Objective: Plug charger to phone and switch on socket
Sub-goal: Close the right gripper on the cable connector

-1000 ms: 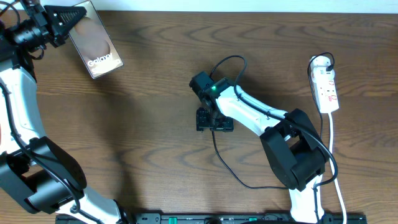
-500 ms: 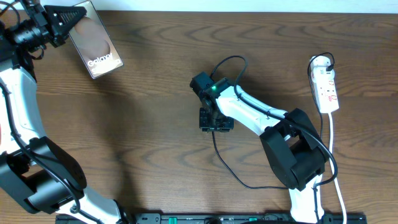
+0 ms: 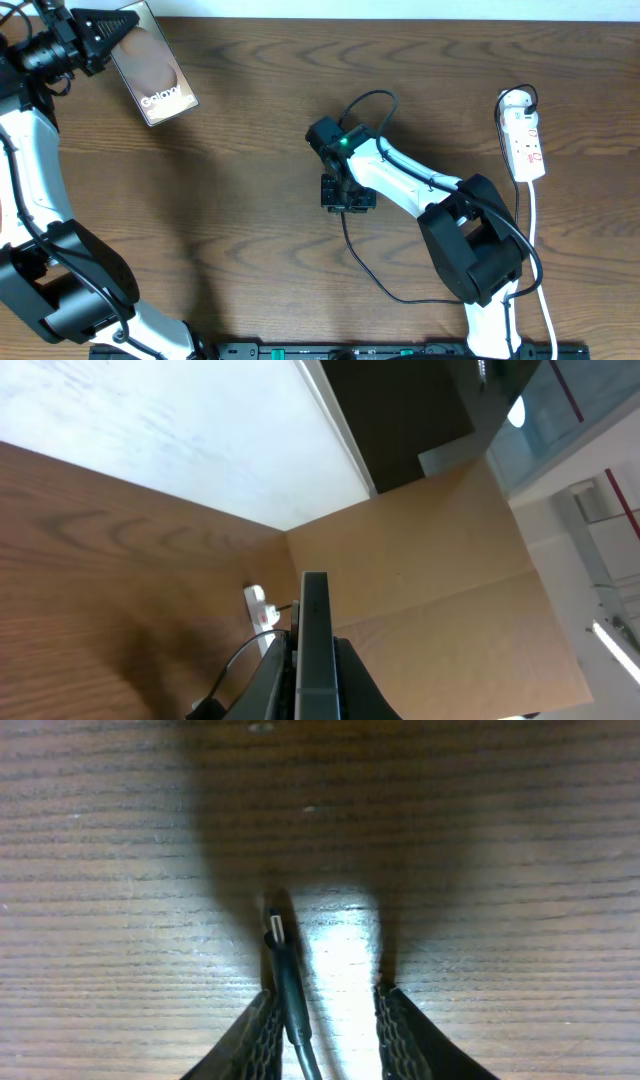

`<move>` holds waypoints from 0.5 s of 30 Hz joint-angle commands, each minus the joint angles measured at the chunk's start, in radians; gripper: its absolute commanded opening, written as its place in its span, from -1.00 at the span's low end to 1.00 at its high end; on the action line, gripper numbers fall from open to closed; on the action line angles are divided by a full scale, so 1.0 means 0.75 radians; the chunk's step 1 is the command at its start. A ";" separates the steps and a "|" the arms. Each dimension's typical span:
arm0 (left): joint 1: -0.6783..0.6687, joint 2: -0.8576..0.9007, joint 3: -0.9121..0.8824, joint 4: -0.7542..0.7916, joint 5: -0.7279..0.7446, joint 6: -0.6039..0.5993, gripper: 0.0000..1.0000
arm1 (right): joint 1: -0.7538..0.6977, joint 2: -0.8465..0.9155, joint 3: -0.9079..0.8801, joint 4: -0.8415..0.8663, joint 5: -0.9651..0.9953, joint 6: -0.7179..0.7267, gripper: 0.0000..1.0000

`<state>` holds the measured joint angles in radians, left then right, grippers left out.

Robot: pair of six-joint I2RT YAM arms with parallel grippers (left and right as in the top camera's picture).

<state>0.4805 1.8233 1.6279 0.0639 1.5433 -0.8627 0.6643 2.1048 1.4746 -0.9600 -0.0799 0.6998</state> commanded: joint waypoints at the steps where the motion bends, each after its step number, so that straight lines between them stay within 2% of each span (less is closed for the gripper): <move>1: -0.001 -0.015 0.010 0.007 0.039 0.007 -0.85 | 0.002 0.029 0.005 -0.001 -0.011 0.004 -0.46; 15: -0.001 -0.015 0.008 0.007 0.039 0.008 -0.85 | 0.002 0.029 0.005 0.005 -0.011 0.004 -0.60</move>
<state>0.4805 1.8233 1.6279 0.0639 1.5433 -0.8627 0.6643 2.1048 1.4746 -0.9577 -0.0818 0.6998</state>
